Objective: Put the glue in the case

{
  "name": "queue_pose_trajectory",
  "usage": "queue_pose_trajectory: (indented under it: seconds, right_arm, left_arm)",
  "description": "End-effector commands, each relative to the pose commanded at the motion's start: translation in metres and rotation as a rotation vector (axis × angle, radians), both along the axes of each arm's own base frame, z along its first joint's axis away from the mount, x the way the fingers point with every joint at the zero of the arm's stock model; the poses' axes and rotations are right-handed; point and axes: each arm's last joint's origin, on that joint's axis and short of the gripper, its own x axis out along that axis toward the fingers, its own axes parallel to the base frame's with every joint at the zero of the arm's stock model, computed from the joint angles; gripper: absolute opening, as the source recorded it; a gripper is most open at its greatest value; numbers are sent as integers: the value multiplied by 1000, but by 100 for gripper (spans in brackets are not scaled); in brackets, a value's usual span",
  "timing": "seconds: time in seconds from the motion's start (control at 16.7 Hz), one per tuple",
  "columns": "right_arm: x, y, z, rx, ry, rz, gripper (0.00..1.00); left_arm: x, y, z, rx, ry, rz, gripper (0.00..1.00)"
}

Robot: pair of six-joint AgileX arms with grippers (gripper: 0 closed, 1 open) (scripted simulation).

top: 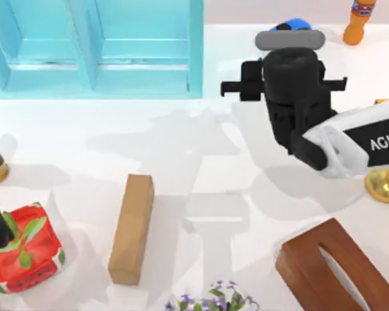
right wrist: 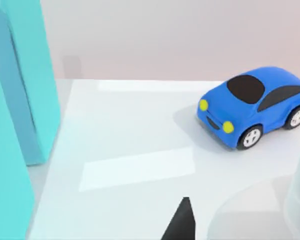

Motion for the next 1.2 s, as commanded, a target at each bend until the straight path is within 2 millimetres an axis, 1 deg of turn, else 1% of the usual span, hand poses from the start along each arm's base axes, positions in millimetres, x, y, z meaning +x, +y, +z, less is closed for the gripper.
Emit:
queue_pose_trajectory:
  seconds: [0.24,0.3,0.42,0.54,0.6,0.72,0.84,0.9,1.02,1.08,1.2]
  right_arm:
    - [0,0,-2,0,3,-1,0]
    - [2,-3,1,-7,1,-3,0]
    - [12,-15,11,-45,-3,-10,0]
    - [26,-37,27,-120,5,-17,0]
    - [34,-54,36,-174,20,-19,0]
    - [48,-96,53,-307,76,-14,0]
    - [57,-148,66,-460,171,11,0]
    - [58,-177,69,-540,234,38,0]
    - [53,-236,72,-685,384,131,0]
    - [47,-265,72,-738,458,197,0]
    - [28,-320,70,-791,585,352,0]
  left_arm:
    - [0,0,0,0,0,0,100]
    - [0,0,0,0,0,0,100]
    - [0,0,0,0,0,0,100]
    - [0,0,0,0,0,0,100]
    - [0,0,0,0,0,0,100]
    - [0,0,0,0,0,0,100]
    - [0,0,0,0,0,0,100]
    - [0,0,0,0,0,0,100]
    - [0,0,0,0,0,0,100]
    - [0,0,0,0,0,0,100]
    - [0,0,0,0,0,0,100]
